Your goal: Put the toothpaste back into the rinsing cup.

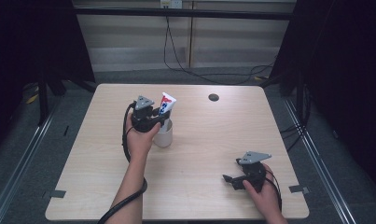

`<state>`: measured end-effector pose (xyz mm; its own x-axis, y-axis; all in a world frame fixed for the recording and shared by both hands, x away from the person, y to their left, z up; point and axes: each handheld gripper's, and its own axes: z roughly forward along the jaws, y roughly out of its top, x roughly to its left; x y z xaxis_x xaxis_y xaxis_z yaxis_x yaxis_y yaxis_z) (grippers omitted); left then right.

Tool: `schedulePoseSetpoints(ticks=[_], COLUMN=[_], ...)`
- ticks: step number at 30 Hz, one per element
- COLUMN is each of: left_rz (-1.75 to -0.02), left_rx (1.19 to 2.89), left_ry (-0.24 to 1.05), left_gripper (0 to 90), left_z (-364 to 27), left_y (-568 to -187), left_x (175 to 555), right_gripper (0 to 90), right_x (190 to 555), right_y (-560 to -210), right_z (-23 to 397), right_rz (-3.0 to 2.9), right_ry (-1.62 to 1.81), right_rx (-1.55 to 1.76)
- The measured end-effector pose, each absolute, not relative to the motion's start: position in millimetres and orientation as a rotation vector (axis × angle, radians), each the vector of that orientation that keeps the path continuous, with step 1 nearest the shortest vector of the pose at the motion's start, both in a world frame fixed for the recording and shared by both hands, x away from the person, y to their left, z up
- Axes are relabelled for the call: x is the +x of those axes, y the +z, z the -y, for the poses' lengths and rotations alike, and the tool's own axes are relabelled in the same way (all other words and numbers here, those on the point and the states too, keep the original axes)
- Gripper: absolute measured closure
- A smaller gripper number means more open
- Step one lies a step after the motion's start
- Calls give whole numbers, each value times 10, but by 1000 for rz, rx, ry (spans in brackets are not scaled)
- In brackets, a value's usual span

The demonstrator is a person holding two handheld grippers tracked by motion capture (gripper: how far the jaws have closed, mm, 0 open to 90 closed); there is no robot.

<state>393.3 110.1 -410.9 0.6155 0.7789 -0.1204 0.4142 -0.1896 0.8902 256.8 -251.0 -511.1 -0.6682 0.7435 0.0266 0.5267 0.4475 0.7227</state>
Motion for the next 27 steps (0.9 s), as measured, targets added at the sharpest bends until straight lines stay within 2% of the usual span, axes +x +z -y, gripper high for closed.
schedulePoseSetpoints(ticks=[27], left_rz=[-977], left_rx=[1847], left_ry=[445], left_gripper=[603], left_z=[-1125], left_y=[-4314], left_x=[3818], right_gripper=[136], right_x=[2568], right_y=[-5111], right_z=[2510], right_rz=[-2408], right_ry=[1046], right_rx=[1090])
